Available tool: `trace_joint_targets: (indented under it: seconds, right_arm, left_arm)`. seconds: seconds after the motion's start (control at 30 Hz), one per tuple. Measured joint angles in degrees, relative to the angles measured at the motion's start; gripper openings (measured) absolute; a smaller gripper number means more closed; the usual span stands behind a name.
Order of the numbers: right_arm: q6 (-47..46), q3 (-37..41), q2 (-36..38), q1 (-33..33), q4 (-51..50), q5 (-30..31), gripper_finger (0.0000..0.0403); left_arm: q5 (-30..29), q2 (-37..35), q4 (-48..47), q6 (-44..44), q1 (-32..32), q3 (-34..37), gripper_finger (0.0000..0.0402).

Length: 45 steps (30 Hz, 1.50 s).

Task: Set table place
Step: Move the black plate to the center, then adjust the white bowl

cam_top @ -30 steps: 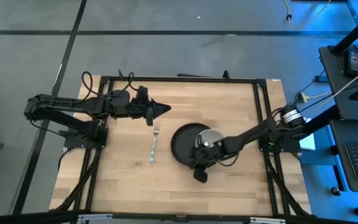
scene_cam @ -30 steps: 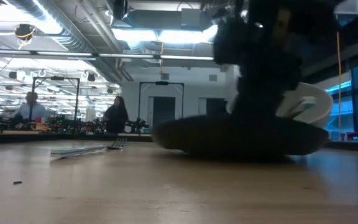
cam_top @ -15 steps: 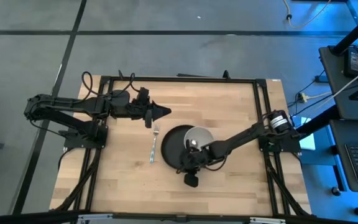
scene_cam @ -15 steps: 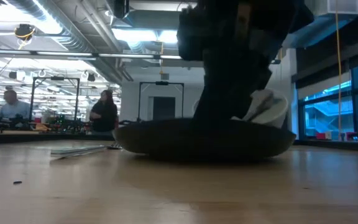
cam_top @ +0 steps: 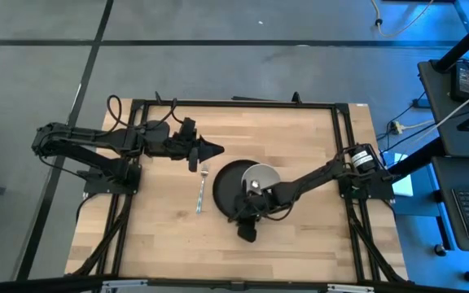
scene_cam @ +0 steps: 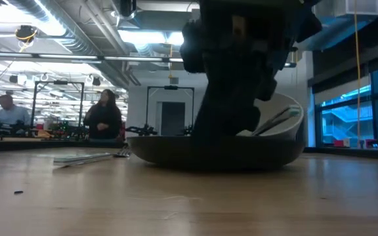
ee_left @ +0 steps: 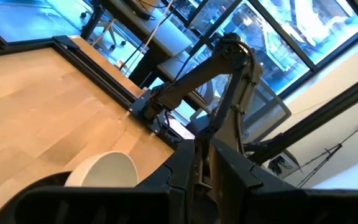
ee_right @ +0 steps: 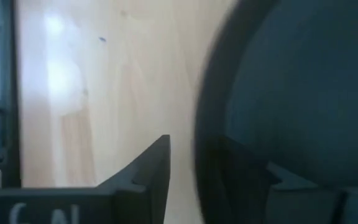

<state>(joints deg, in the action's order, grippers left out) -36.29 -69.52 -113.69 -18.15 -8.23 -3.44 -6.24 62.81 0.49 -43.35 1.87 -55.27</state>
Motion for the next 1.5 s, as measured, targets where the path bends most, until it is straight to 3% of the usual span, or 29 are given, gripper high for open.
trace_joint_targets:
  seconds: [0.4,0.53,0.7,0.93,1.07,1.23,1.5]
  right_arm:
    - [6.11,-9.39,0.11,0.03,-4.86,0.24,0.0137]
    - [9.91,-16.29,0.11,0.02,-16.01,2.32,0.0137]
    - [11.17,-25.98,0.11,0.09,-34.46,9.41,0.0128]
    - [12.43,-37.29,0.29,1.18,-62.52,24.64,0.0109]
    - [12.79,-38.62,0.31,4.27,-69.51,19.34,0.0106]
    - [15.57,-38.62,0.29,8.15,-73.75,21.91,0.0106]
    - [20.05,-38.58,1.05,15.45,-74.46,13.47,0.0107]
  left_arm:
    - [-0.02,0.0,0.0,-0.03,0.0,0.0,0.0043]
    - [-0.01,0.0,0.0,-0.05,0.0,0.0,0.0043]
    - [-0.02,0.0,0.02,-0.07,0.09,0.0,0.0043]
    - [-0.02,0.0,0.02,-0.04,0.7,0.0,0.0043]
    - [-0.04,0.0,0.04,-0.02,1.32,0.0,0.0043]
    - [-0.04,0.0,0.04,0.0,2.46,0.0,0.0043]
    - [-0.02,0.0,0.04,0.02,3.82,0.0,0.0043]
